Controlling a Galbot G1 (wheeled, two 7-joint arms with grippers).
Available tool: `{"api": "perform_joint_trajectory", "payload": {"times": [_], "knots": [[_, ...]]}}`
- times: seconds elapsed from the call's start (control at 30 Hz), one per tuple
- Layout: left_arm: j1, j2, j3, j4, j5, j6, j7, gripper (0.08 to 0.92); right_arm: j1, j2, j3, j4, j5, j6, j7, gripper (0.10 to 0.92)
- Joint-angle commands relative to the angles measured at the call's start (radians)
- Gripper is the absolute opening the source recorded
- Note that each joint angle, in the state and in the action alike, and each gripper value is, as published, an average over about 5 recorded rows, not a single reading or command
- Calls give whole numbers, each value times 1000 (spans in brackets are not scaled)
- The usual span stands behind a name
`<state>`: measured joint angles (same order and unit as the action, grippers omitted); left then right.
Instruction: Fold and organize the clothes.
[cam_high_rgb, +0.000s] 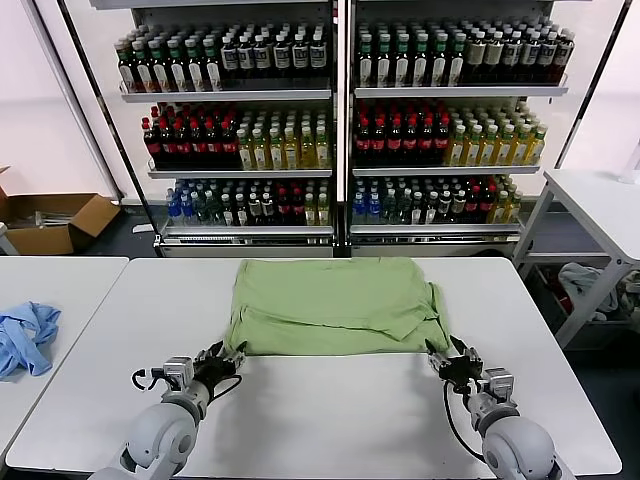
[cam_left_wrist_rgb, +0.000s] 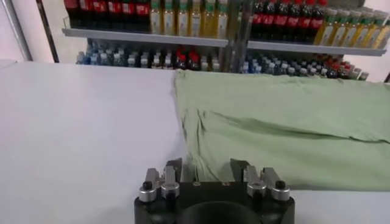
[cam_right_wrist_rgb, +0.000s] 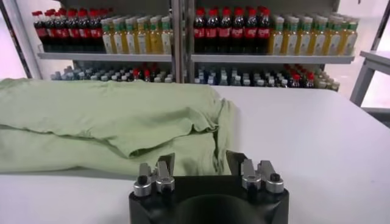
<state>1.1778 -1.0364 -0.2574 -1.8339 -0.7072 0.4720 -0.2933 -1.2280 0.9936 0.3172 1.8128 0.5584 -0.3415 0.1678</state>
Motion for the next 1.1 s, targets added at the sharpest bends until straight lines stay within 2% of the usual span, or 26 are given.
{"api": "perform_joint_trajectory", "payload": {"times": [0.03, 0.37, 0.53, 0.77, 0.97, 1.1], "knots": [[13, 2, 5, -5, 3, 0, 12, 506, 31, 0, -23, -37, -15, -13, -9, 526], [30, 14, 23, -16, 43, -25, 46, 229, 18, -16, -18, -17, -27, -16, -16, 255], [34, 30, 20, -38, 62, -58, 34, 100, -3, -40, -1, 20, -22, -16, -15, 131], [127, 104, -8, -154, 42, -46, -60, 80, -93, -112, 42, 157, 4, -41, -4, 117], [291, 174, -37, -297, 40, -39, -166, 80, -231, -176, 66, 303, 15, -68, 0, 117], [406, 194, -63, -389, 43, -46, -262, 80, -343, -193, 89, 378, 4, -82, 8, 117]]}}
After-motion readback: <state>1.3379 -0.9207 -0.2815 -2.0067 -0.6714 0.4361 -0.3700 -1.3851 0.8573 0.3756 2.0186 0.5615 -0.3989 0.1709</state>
